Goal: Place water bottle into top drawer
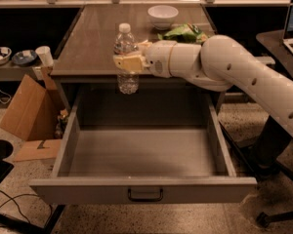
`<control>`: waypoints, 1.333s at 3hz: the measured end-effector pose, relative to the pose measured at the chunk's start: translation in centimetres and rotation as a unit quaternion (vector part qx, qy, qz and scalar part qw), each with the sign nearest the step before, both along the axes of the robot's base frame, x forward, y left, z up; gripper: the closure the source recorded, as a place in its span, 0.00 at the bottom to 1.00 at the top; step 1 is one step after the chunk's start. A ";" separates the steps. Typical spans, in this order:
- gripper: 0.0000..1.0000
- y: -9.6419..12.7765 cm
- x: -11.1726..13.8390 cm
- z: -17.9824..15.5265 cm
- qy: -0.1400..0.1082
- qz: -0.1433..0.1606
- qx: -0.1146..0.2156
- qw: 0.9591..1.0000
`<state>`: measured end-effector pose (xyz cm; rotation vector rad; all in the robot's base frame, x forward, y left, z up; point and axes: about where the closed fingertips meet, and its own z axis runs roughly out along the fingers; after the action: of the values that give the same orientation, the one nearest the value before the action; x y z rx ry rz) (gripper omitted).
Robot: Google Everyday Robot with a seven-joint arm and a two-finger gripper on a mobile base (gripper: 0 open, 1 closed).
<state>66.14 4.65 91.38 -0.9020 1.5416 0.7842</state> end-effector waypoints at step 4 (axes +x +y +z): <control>1.00 2.0 -3.5 -16.6 0.026 0.043 0.005 0.999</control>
Offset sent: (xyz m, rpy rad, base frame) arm -0.0499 -0.0213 -0.1255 0.0144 0.0269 0.0242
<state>62.65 6.69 74.78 -0.9528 1.5507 0.8821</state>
